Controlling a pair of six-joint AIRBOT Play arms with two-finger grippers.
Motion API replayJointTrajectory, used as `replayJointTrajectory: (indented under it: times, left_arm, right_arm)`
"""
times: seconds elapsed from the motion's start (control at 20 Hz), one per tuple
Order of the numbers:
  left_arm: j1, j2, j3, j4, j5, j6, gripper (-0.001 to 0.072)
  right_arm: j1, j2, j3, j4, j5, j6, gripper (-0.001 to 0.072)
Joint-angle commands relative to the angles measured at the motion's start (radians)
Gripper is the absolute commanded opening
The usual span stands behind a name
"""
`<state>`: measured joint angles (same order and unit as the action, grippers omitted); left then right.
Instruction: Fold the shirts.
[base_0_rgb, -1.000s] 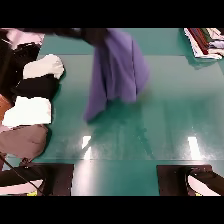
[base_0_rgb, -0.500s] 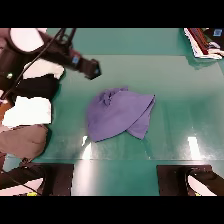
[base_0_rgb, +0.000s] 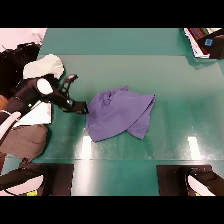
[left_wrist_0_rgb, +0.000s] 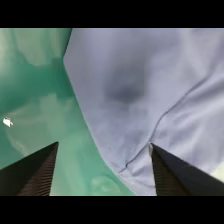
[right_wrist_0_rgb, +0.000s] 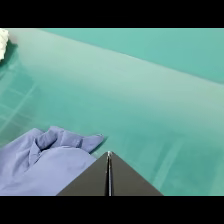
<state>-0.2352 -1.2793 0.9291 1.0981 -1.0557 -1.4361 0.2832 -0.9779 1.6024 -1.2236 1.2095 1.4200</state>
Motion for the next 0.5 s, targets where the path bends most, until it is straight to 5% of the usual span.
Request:
replayJointTrajectory:
  times: [0.0,0.3,0.4,0.45]
  left_arm:
    - [0.008,-0.031,-0.108,-0.093,0.04,0.012,0.0667]
    - [-0.035,-0.04,-0.135,-0.242,-0.002,0.132,0.0653]
    - [-0.077,-0.04,-0.136,-0.239,0.005,0.135,0.0463]
    - [-0.085,-0.039,-0.133,-0.241,0.018,0.135,0.0232]
  right_arm:
    - [0.0,-0.018,-0.008,0.001,-0.003,0.019,0.0013]
    - [0.0,-0.02,-0.008,0.001,-0.004,0.02,0.0014]
    - [0.0,-0.02,-0.008,0.001,-0.003,0.021,0.0014]
    - [0.0,-0.02,-0.008,0.001,-0.003,0.021,0.0014]
